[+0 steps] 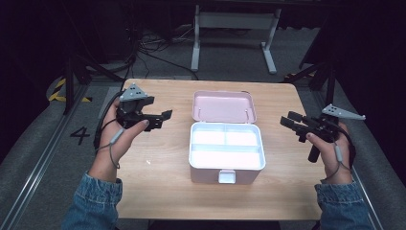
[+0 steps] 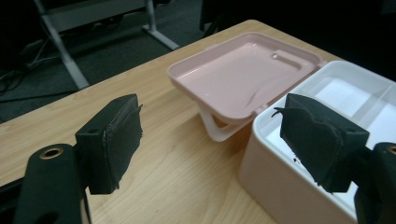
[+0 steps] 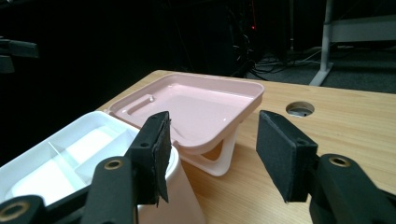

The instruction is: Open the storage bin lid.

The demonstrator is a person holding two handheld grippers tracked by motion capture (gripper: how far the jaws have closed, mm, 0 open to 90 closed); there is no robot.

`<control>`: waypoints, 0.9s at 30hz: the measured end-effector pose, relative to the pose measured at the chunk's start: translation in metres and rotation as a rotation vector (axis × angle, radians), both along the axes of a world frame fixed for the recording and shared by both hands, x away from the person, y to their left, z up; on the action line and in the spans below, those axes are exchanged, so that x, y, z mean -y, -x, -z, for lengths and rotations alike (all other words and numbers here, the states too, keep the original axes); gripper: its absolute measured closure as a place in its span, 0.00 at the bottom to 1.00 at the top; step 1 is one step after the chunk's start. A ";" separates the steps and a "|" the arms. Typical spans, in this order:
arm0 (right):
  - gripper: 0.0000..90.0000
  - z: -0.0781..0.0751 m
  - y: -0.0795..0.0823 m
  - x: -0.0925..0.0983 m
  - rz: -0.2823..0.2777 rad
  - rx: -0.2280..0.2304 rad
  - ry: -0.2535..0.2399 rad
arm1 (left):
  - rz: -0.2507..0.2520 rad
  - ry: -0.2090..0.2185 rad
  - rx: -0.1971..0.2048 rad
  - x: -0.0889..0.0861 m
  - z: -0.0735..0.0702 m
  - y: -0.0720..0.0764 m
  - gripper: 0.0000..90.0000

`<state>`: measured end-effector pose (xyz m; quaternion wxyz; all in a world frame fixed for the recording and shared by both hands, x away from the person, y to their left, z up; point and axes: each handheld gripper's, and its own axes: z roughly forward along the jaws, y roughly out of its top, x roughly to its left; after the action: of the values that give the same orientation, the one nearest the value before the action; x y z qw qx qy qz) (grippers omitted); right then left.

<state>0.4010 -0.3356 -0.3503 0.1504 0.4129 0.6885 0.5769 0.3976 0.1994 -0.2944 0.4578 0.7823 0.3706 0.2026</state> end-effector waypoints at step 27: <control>0.50 0.016 -0.002 0.030 0.063 -0.096 0.093 | -0.231 -0.080 -0.114 -0.060 0.059 0.012 0.23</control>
<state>0.4028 -0.3660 -0.3668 0.1543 0.4541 0.7076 0.5190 0.3858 0.2597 -0.3531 0.3778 0.7625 0.4752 0.2237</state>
